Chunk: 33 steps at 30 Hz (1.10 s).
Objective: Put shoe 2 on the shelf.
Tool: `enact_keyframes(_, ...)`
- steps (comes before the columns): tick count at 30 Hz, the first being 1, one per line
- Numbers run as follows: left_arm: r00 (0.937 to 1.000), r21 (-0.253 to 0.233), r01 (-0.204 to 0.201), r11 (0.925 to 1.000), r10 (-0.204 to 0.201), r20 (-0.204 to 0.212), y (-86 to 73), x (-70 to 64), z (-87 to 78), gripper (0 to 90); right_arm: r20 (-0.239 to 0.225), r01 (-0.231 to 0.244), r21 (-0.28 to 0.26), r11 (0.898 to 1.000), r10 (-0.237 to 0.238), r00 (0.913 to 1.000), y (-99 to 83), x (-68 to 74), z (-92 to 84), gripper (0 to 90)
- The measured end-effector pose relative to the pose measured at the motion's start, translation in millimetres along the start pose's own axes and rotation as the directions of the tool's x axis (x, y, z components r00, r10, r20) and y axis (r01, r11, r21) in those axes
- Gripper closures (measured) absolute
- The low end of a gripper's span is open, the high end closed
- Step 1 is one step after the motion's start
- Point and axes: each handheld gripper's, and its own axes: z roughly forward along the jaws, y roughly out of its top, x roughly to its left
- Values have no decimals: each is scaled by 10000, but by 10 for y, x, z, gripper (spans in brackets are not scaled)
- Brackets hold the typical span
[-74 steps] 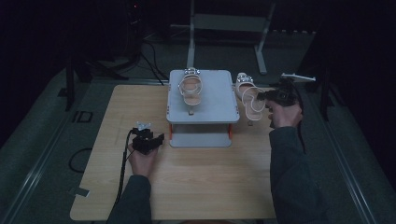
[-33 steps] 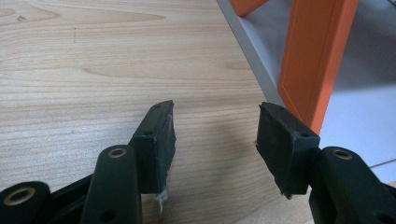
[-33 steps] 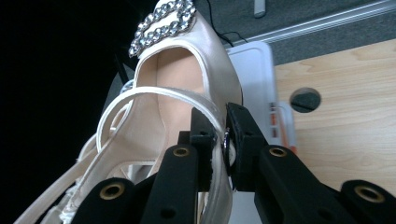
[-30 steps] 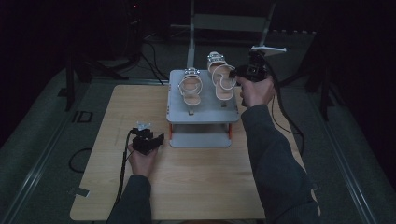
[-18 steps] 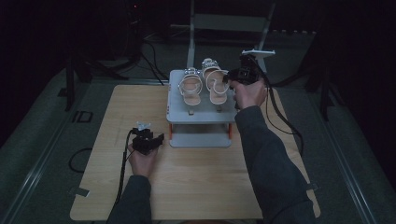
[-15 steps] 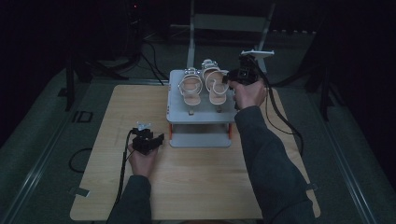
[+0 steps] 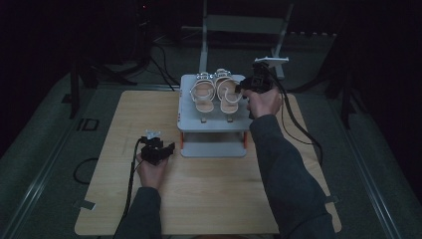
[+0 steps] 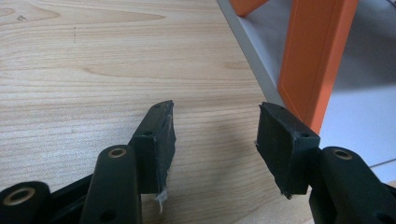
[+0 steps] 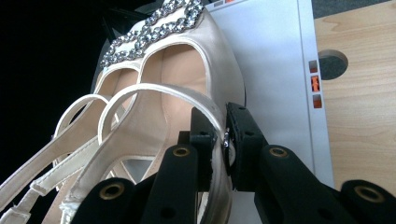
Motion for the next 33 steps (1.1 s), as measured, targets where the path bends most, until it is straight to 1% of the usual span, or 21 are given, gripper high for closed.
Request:
enact_keyframes(6,10000,-2,6,10000,-6,3,0,0,0,468,37,32,211,9998,-33,10000,18,-8,32,822)
enact_keyframes(7,10000,-3,-7,10000,7,0,0,1,0,469,52,86,360,9993,-87,9999,31,-11,55,822)
enact_keyframes(13,10000,1,7,10000,-7,9,0,1,0,469,56,117,670,9977,-121,9999,50,-26,97,823)
enact_keyframes(16,10000,2,2,10000,-2,0,0,0,0,468,-12,73,730,9973,-73,10000,59,-43,100,822)
enact_keyframes(20,10000,8,2,10000,-2,1,0,0,-1,468,-59,128,791,9968,-123,9999,65,-62,108,823)
enact_keyframes(24,10000,9,1,10000,-1,1,0,0,-1,468,-114,221,845,9962,-212,9997,70,-72,113,822)
enact_keyframes(25,10000,10,2,10000,-2,3,1,1,-1,469,-153,378,898,9952,-366,9992,75,-78,116,822)
enact_keyframes(33,10000,9,3,10000,-3,3,1,0,-1,468,-211,596,1060,9926,-577,9981,89,-98,131,821)
